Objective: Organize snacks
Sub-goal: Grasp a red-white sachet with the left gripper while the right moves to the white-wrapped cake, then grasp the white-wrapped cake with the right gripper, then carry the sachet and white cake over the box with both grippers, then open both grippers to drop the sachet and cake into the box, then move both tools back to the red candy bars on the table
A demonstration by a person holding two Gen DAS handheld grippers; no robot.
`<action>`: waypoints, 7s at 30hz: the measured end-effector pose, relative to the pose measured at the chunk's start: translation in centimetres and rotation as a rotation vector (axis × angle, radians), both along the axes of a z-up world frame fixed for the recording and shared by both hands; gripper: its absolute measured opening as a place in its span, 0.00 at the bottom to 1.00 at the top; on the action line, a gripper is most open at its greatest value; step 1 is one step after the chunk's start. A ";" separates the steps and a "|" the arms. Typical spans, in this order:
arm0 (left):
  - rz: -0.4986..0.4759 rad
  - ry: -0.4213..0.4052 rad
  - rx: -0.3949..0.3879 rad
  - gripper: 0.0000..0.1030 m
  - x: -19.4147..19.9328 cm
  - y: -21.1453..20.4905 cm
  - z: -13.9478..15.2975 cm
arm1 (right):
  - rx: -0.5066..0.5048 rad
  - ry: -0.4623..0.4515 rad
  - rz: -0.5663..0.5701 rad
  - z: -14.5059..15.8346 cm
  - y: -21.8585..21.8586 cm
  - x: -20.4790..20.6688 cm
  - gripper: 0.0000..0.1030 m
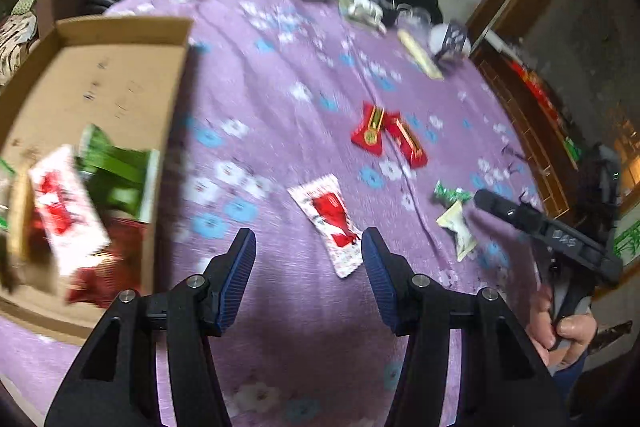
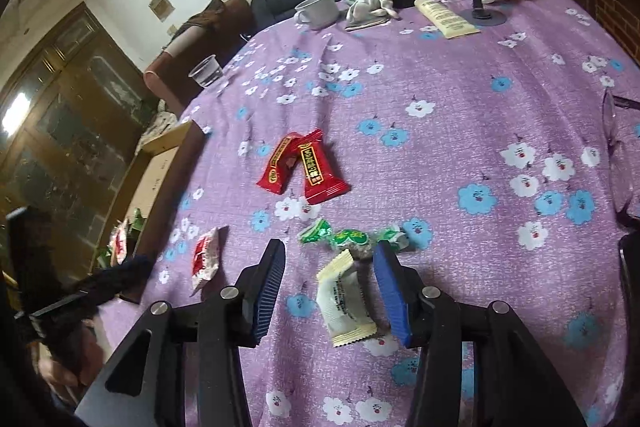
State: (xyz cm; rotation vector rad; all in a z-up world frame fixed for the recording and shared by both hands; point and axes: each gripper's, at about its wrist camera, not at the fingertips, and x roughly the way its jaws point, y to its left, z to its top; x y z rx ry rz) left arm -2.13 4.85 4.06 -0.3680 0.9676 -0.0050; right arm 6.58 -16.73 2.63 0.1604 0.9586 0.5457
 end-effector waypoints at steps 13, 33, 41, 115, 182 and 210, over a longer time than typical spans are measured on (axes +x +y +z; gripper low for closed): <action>-0.061 0.027 0.123 0.49 3.3 -5.1 -2.5 | 0.016 0.007 -0.003 -0.1 -1.1 0.0 0.48; -0.123 -0.050 0.247 0.27 2.9 -4.5 -3.0 | -0.226 -0.124 0.113 -1.8 3.5 -2.6 0.24; -0.138 -0.045 0.276 0.30 3.0 -5.0 -3.0 | -0.104 -0.137 0.114 -0.7 3.7 -2.8 0.24; 0.321 -0.157 0.203 0.26 -6.2 17.0 -2.0 | -0.143 -0.084 0.344 -3.0 32.9 -5.2 0.24; 0.248 -0.254 0.314 0.48 -4.5 9.4 4.3 | 0.197 -0.101 -0.031 5.4 5.5 1.3 0.64; -0.052 -0.045 0.179 0.48 6.8 -2.0 2.8 | -0.078 0.001 0.023 -1.1 6.0 6.4 0.55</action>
